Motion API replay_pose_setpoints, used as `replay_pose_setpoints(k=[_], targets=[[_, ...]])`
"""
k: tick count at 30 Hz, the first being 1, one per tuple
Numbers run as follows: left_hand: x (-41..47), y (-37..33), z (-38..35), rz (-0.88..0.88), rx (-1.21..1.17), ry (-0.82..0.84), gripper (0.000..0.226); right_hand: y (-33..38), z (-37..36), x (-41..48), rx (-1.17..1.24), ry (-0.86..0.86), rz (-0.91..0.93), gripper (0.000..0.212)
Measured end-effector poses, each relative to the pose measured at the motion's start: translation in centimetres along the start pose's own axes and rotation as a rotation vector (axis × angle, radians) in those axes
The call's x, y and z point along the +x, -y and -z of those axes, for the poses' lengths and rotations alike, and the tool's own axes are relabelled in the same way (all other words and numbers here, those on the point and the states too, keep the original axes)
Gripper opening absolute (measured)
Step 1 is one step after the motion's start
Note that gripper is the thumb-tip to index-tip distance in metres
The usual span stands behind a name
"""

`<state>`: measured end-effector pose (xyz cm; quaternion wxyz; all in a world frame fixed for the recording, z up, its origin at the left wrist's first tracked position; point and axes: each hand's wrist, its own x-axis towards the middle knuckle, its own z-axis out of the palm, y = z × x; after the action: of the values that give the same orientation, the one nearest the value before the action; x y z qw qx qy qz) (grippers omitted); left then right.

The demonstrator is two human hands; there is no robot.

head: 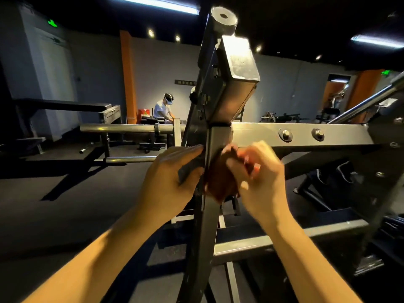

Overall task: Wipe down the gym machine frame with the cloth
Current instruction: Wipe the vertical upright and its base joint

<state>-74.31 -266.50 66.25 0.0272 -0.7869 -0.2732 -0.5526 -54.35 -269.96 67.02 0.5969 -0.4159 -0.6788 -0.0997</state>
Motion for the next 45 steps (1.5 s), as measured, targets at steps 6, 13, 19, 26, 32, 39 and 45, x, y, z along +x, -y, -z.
replay_pose_setpoints(k=[6,13,19,26,32,39,45], targets=[[-0.3,-0.9,0.2,0.029,-0.018,0.006,0.061,0.1,0.5,-1.1,-0.078,0.117,-0.067,0.01],[0.0,-1.3,0.6,0.167,0.003,0.063,0.063,1.4,0.7,1.3,0.138,0.086,-0.124,0.01],[-0.3,-0.6,1.0,0.182,-0.002,0.169,0.068,0.9,1.2,0.9,-0.067,0.185,-0.103,0.013],[-0.9,-0.7,0.6,0.161,-0.08,0.198,0.066,1.2,0.4,1.8,-0.017,0.004,-0.024,0.011],[-6.9,-0.9,-2.5,0.196,0.08,0.202,0.095,-4.0,0.2,-12.5,-0.065,0.37,-0.358,0.017],[-13.8,-3.4,-5.0,0.337,0.045,0.199,0.076,-7.4,-0.3,-17.7,-0.153,0.225,-0.741,0.029],[-15.1,-2.9,-7.6,0.199,0.118,0.311,0.049,-6.2,-3.8,-17.5,-0.063,0.332,-0.583,0.019]])
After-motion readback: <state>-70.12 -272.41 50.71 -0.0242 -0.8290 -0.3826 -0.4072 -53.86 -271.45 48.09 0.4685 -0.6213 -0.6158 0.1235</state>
